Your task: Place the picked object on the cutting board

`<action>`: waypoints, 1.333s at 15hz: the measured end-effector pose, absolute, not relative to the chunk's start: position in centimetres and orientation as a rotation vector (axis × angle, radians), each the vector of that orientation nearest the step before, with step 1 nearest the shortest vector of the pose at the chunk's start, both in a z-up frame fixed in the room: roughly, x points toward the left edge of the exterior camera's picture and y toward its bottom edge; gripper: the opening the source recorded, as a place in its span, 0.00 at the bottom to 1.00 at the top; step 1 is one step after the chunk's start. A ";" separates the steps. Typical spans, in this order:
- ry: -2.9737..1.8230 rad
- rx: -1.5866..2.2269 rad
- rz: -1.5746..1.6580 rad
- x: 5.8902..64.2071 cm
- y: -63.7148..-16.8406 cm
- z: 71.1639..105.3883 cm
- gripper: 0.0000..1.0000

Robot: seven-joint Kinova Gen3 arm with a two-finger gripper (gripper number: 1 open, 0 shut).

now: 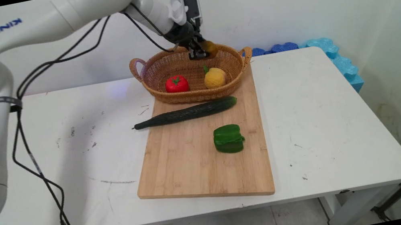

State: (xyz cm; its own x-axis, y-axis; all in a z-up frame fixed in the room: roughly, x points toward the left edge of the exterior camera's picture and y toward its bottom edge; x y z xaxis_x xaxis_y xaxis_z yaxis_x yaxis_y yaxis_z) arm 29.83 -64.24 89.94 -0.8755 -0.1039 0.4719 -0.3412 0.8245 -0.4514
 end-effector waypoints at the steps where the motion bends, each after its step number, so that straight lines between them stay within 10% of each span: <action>1: -2.562 0.347 0.746 30.0 -63.5 90.7 0.00; 20: -2.490 0.546 0.421 34.0 -45.6 96.8 0.00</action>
State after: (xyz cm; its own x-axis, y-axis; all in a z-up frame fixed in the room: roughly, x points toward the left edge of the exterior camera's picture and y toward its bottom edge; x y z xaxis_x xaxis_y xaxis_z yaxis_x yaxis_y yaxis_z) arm 34.05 -45.64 96.78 -0.7658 -0.2902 0.5739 -0.4629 0.8683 -0.1786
